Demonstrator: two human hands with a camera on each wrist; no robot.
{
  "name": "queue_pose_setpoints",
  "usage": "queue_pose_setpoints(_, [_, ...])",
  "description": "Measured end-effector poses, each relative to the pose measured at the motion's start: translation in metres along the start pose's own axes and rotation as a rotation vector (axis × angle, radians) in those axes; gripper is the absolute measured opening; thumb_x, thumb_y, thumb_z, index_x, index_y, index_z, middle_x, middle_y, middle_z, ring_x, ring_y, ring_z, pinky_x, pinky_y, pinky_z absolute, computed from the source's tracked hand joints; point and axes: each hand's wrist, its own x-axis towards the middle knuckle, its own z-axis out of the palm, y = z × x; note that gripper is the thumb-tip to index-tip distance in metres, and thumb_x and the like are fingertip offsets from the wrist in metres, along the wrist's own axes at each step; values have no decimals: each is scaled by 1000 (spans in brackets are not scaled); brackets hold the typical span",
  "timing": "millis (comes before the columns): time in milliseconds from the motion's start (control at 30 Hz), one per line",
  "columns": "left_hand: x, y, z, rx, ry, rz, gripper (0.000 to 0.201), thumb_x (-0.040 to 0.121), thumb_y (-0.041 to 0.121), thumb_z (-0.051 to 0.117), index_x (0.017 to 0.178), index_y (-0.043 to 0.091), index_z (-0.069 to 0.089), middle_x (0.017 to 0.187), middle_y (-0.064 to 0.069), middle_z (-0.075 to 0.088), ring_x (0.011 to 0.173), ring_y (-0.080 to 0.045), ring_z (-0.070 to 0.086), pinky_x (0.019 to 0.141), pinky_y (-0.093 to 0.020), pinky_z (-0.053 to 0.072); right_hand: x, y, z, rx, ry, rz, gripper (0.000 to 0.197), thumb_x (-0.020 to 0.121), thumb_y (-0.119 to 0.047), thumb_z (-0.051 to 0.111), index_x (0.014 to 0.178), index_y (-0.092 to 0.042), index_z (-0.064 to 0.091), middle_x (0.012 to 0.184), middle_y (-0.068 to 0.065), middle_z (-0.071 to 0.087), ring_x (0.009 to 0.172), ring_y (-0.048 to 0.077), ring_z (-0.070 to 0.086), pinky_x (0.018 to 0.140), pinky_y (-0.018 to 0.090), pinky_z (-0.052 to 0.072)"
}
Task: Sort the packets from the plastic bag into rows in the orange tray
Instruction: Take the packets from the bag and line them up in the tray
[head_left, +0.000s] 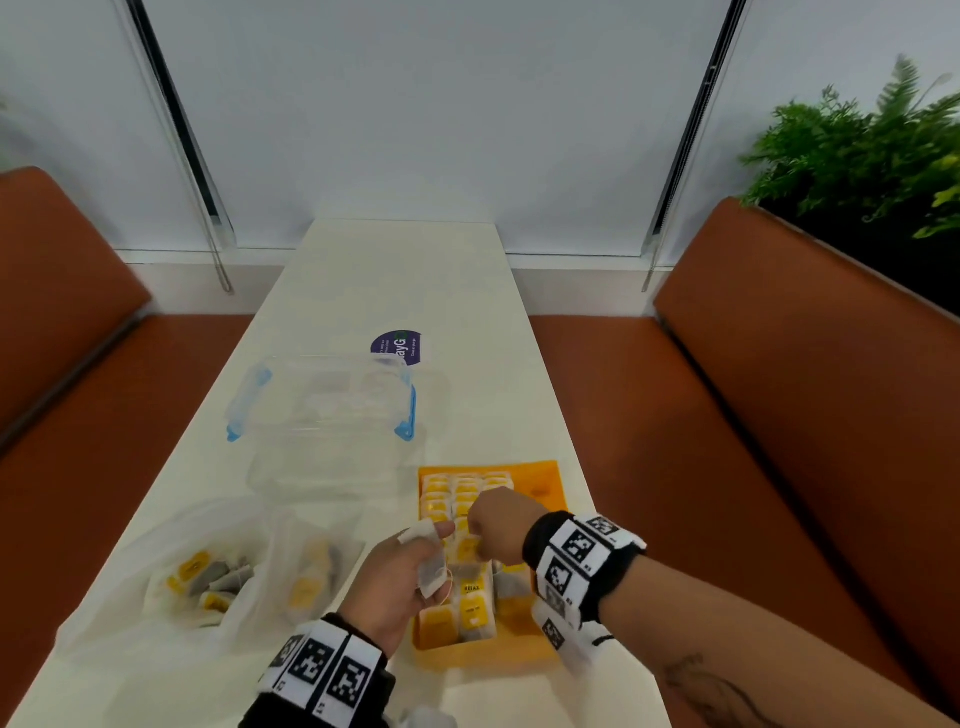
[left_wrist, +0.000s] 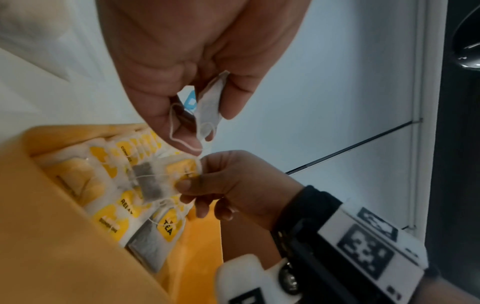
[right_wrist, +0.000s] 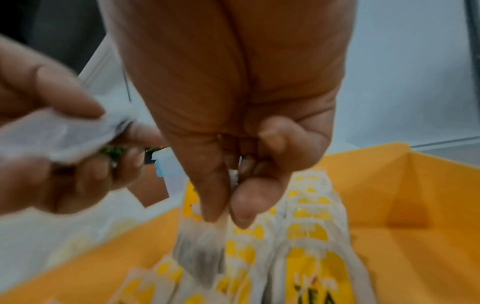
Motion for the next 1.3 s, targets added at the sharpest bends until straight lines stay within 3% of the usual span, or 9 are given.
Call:
queue_pose_setpoints(300, [4,-3,-7,115,7,112,34,65,15,56,98,16,63,96,2,63,94,-17,58,85,-37,48,-26,32,-27,46,-161,17,39,90,-16,61,56,-12,42,54,1,48,48,11,48,51,21,39])
queue_pose_setpoints(433, [6,-9,-5,163,8,134,30,83,-4,61,110,7,61,93,-4,64,88,-20,60,70,-30,48,-20,20,-7,-218,-350,-1,42,95,-23,55,57,-7,45,57,7,56,50,11,40,50,19,33])
queue_pose_setpoints(533, [7,-9,-7,183,14,140,34,66,8,71,99,11,63,92,-8,64,84,-21,60,66,-30,50,-8,13,5,-261,-336,55,38,93,-20,57,60,-4,53,50,5,52,51,14,39,61,29,42])
queue_pose_setpoints(667, [8,-11,-8,199,40,168,32,58,15,70,89,14,63,89,-10,65,82,-24,60,66,-32,46,0,16,9,-202,-266,105,28,90,-11,61,64,-5,51,68,7,51,58,19,49,67,32,47])
queue_pose_setpoints(800, [8,-12,-10,212,47,186,17,80,-2,66,89,12,62,84,-7,63,74,-17,59,51,-18,48,-5,18,5,-185,-219,122,41,83,-26,71,114,0,62,115,12,64,106,29,62,88,39,51])
queue_pose_setpoints(1033, [9,-12,-13,175,46,198,18,77,1,70,88,13,61,84,-7,63,74,-18,58,58,-26,44,-23,26,6,-162,-263,16,23,86,-16,65,70,0,64,56,2,50,56,18,50,64,29,49])
queue_pose_setpoints(1100, [7,-11,-11,177,37,197,26,63,11,73,87,13,61,85,-9,63,75,-20,57,59,-28,43,-24,23,13,-184,-332,-40,20,87,-9,58,96,6,69,63,7,55,55,20,50,56,27,45])
queue_pose_setpoints(1233, [4,-10,-5,147,19,176,33,56,17,65,88,11,60,85,-8,62,75,-19,58,59,-27,46,-13,22,29,-275,-387,-72,28,94,-9,49,114,6,63,114,20,64,97,34,60,82,37,48])
queue_pose_setpoints(1300, [5,-11,-5,151,7,177,28,66,9,71,91,9,59,87,-9,61,76,-19,57,59,-27,47,-12,18,29,-287,-404,-82,22,95,-7,47,102,7,63,92,18,63,75,31,55,68,30,45])
